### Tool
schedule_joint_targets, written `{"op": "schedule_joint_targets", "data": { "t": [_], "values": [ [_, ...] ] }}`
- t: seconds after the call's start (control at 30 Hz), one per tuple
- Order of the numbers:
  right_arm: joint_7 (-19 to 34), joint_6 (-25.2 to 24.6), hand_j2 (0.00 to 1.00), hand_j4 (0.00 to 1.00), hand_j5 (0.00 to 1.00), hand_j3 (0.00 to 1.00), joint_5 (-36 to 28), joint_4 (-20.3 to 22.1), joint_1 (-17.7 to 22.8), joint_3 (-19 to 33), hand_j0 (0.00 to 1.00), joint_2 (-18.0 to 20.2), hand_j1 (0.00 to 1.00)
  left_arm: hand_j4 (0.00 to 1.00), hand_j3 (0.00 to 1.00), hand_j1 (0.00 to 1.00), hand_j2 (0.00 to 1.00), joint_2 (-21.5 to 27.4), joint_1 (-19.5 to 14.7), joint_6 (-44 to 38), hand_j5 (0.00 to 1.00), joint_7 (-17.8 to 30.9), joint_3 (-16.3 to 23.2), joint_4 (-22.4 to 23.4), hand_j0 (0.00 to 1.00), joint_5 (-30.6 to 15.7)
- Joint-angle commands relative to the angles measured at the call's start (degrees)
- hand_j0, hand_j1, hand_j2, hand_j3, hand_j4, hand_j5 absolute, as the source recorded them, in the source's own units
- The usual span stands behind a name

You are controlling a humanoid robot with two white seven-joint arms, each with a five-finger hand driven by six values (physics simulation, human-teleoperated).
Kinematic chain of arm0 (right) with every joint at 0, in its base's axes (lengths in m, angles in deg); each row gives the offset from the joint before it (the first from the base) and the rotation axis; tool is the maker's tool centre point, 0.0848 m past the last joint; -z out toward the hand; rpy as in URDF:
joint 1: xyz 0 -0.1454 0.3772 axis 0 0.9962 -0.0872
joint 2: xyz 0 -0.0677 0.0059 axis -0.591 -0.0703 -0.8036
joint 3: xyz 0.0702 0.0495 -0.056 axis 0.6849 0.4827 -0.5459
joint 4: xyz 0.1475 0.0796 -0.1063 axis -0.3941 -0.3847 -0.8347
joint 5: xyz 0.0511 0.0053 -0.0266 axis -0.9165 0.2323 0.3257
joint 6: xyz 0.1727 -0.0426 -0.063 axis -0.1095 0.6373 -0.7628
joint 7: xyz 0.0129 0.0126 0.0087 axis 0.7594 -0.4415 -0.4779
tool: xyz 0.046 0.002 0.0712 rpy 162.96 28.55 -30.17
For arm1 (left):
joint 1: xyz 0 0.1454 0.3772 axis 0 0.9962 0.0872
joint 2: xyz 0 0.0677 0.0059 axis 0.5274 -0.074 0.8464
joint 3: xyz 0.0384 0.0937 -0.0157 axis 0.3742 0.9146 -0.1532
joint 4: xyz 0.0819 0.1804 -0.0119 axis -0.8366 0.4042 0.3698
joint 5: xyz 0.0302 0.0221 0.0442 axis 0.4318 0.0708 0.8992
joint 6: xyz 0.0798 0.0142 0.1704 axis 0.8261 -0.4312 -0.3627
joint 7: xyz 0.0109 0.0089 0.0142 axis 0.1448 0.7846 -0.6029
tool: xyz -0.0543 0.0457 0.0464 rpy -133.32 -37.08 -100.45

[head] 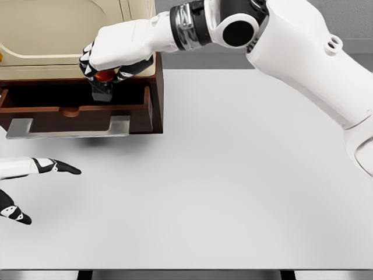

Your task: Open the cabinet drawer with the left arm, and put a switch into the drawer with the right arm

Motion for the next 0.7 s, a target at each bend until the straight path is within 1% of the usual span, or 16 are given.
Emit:
{"op": "schedule_joint_targets", "data": {
  "t": [0.0, 0.1, 0.2, 0.3, 0.37, 0.43, 0.5, 0.57, 0.67],
  "values": [
    [-0.03, -0.17, 0.33, 0.33, 0.33, 0.33, -0.25, -2.08, 0.00, 0.08, 0.33, -0.49, 0.33, 1.00, 1.00, 1.00, 1.00, 0.10, -0.08, -0.12, 1.00, -0.01, 0.00, -0.01, 1.00, -0.44],
    [-0.03, -0.17, 0.33, 0.33, 0.33, 0.33, -0.25, -2.96, -0.18, 0.08, 0.33, -0.66, 0.33, 1.00, 1.00, 1.00, 1.00, 0.10, 0.00, -0.12, 1.00, -0.01, -0.09, -0.01, 1.00, -0.44],
    [-0.03, -0.17, 0.33, 0.33, 0.33, 0.33, -0.25, -4.10, -0.26, -0.80, 0.33, -2.51, 0.33, 1.00, 1.00, 1.00, 1.00, 0.10, -0.08, -0.12, 1.00, -0.01, -0.09, -0.01, 1.00, -0.44],
    [-0.03, -0.17, 0.33, 0.33, 0.33, 0.33, -0.17, -4.72, -0.18, -0.97, 0.33, -3.30, 0.33, 1.00, 1.00, 1.00, 1.00, 0.10, 0.00, -0.12, 1.00, -0.01, 0.00, -0.01, 1.00, -0.44],
    [-0.03, -0.17, 0.33, 0.33, 0.33, 0.33, -0.17, -5.07, -0.26, -1.33, 0.33, -3.65, 0.33, 1.00, 1.00, 1.00, 1.00, 0.19, 0.00, -0.12, 1.00, -0.01, -0.09, -0.01, 1.00, -0.44],
    [-0.03, -0.17, 0.33, 0.33, 0.33, 0.33, -0.08, -6.39, -0.26, -1.41, 0.33, -4.00, 0.33, 1.00, 1.00, 1.00, 1.00, 0.19, 0.00, -0.12, 1.00, -0.01, 0.00, -0.01, 1.00, -0.44],
    [-0.03, -0.17, 0.33, 0.33, 0.33, 0.33, 0.10, -6.56, -0.26, -1.50, 0.33, -4.35, 0.33, 1.00, 1.00, 1.00, 1.00, 0.19, 0.00, -0.12, 1.00, -0.01, -0.09, -0.01, 1.00, -0.44],
    [-0.03, -0.17, 0.33, 0.33, 0.33, 0.33, 0.27, -7.88, -0.26, -1.59, 0.33, -4.97, 0.33, 1.00, 1.00, 1.00, 1.00, 0.19, 0.00, -0.12, 1.00, -0.01, 0.00, -0.01, 1.00, -0.44],
    [-0.03, -0.17, 0.33, 0.33, 0.33, 0.33, 0.27, -8.14, -0.26, -1.50, 0.33, -5.06, 0.33, 1.00, 1.00, 1.00, 1.00, 0.10, 0.00, -0.12, 1.00, -0.01, -0.09, -0.01, 1.00, -0.44]
  ]
}}
